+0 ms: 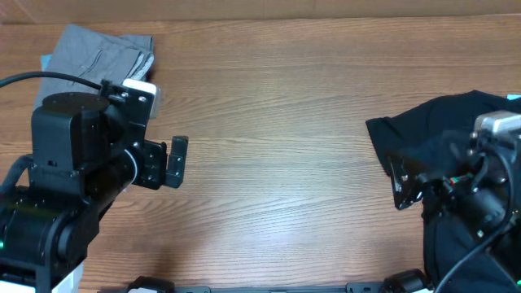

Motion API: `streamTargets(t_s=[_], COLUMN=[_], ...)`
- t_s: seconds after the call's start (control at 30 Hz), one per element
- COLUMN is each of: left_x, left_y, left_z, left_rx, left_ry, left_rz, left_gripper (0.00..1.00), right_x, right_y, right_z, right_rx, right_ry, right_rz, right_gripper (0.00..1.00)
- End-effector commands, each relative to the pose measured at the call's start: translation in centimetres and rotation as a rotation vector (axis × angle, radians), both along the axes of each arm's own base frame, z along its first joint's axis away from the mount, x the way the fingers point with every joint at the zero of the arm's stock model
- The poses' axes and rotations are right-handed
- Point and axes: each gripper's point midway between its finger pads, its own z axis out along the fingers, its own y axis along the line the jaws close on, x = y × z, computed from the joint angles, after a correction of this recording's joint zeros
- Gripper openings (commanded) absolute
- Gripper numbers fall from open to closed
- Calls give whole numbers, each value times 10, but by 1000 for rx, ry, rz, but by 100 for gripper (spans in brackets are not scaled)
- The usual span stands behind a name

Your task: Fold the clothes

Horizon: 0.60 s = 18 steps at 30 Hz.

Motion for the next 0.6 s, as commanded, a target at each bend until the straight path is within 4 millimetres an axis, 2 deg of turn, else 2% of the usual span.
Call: streamTargets(t_s=[0.0, 0.1, 0.23, 0.43, 0.57], left_x=[4, 7, 11, 18, 23], left_y=[-2, -2, -3, -5, -6], left_z=[-1, -4, -8, -15, -20], left_rx=[-3, 0, 3, 9, 14], left_ry=[9, 22, 38, 63, 85], left_rz=[9, 10, 10, 10, 10], left_gripper=[100, 100, 100, 100, 100], right_x=[-10, -15, -19, -20, -14], right_y=[17, 26, 25, 17, 16], right_z=[-10, -39, -92, -151, -179], right_rx=[-404, -523, -512, -358, -312], right_ry=[-308, -421, -404, -319, -338], right_rz=[295, 405, 411, 315, 281], right_gripper=[100, 100, 100, 100, 100])
